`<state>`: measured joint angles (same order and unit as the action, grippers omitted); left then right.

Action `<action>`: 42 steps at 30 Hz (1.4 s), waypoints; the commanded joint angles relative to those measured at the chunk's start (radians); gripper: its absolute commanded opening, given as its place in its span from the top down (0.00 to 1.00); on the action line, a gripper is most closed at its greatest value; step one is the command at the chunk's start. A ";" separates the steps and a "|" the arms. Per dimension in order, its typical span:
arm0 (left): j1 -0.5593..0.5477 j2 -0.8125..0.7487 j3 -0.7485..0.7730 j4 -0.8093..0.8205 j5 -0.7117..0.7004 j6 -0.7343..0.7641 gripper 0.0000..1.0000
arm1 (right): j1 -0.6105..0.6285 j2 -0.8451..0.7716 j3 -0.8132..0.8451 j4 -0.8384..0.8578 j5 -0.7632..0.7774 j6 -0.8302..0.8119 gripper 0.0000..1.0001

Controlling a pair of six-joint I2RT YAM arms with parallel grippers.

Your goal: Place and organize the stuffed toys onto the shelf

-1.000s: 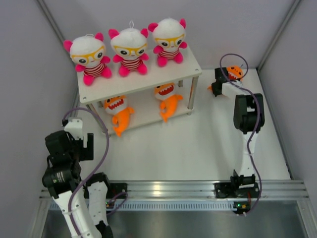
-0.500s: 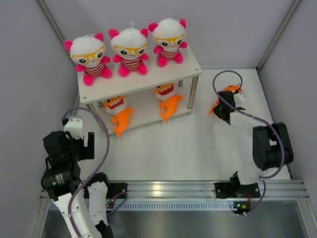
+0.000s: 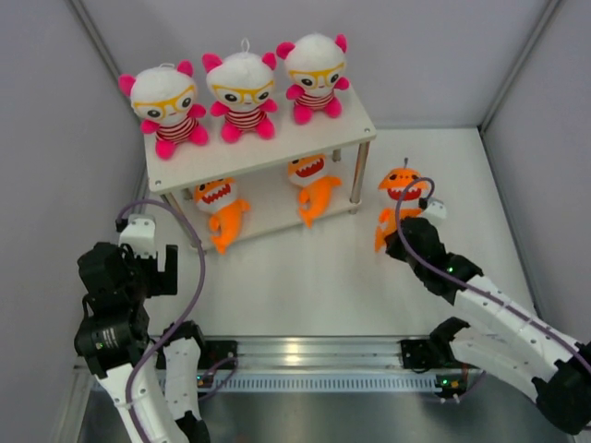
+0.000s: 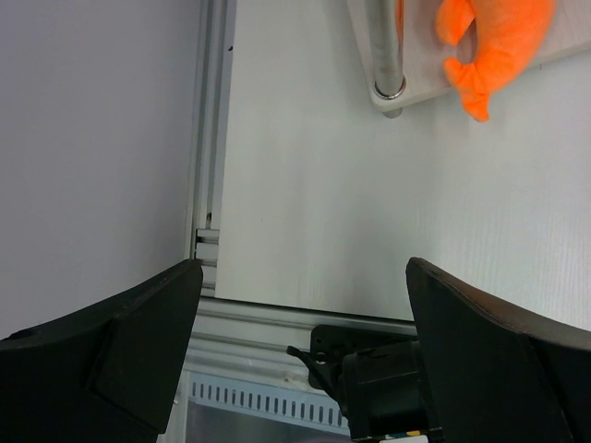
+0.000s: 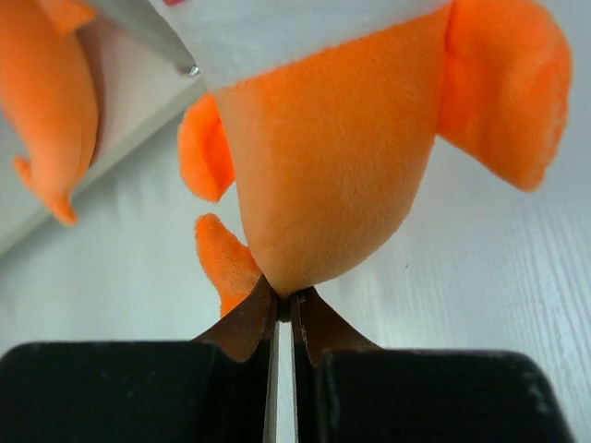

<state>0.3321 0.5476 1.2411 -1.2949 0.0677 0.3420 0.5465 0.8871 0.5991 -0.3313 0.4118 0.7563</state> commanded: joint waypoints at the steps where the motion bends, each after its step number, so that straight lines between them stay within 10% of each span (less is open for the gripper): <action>1: -0.002 -0.009 0.041 0.043 0.017 -0.011 0.02 | 0.162 -0.080 -0.054 -0.100 -0.007 -0.029 1.00; 11: -0.002 -0.023 0.040 0.042 0.000 -0.017 0.02 | 0.684 0.212 0.137 -0.054 0.045 -0.111 1.00; 24: -0.002 -0.021 0.023 0.043 0.004 -0.003 0.02 | 0.673 0.659 0.540 0.040 -0.011 -0.143 1.00; 42: -0.002 -0.034 0.003 0.042 0.011 0.005 0.02 | 0.510 0.818 0.623 0.320 0.050 0.042 1.00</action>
<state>0.3321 0.5247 1.2449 -1.2945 0.0750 0.3397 1.0740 1.6810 1.1599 -0.1181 0.3923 0.8158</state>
